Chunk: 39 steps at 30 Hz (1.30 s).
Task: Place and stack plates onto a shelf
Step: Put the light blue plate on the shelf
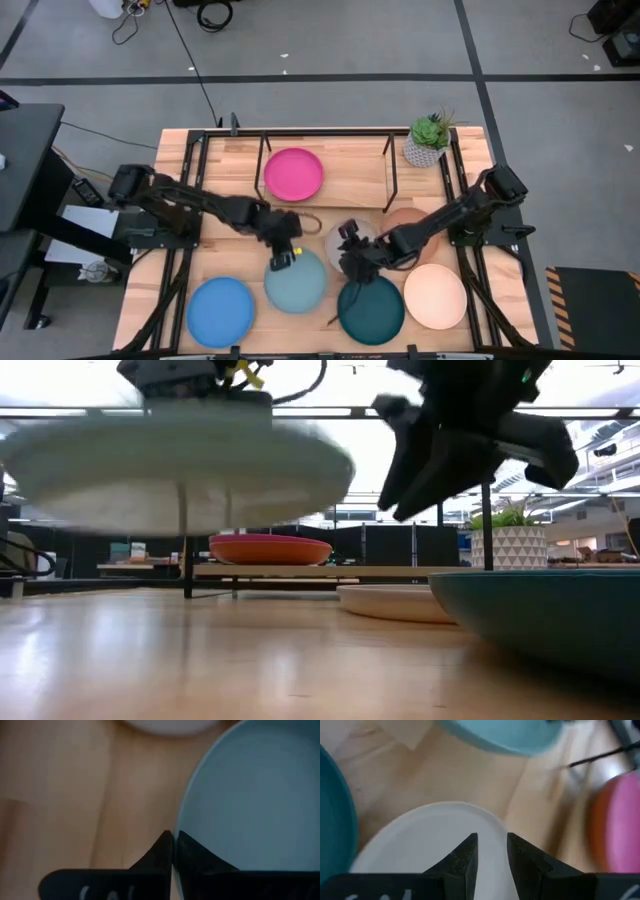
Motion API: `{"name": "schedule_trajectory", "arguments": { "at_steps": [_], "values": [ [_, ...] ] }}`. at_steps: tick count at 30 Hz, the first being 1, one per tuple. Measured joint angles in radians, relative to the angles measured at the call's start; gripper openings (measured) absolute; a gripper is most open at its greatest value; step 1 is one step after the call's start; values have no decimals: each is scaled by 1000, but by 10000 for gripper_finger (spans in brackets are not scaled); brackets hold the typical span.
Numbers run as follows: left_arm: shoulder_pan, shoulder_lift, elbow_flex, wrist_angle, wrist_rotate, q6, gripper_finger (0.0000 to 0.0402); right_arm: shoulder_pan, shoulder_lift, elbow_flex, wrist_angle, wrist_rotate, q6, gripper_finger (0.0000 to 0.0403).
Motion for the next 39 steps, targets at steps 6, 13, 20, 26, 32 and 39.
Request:
{"name": "schedule_trajectory", "arguments": {
  "at_steps": [6, 13, 20, 26, 32, 39],
  "values": [
    [103, -68, 2, -6, 50, -7, 18, 97, -1, 17, 45, 278, -177, 115],
    [195, -68, 1, 5, 79, 28, 18, 187, -1, 17, 101, 470, -295, 162],
    [260, -67, 1, 94, 154, 43, 18, 199, -1, 17, 138, 427, -370, 208],
    [278, -67, 1, 118, 184, 43, 18, 178, -1, 17, 176, 430, -469, 203],
    [261, -67, 1, 201, 187, 38, 18, 150, -1, 17, 226, 416, -592, 175],
    [244, -66, 1, 263, 187, 45, 25, 147, -2, 17, 243, 436, -594, 118]
  ]
}}
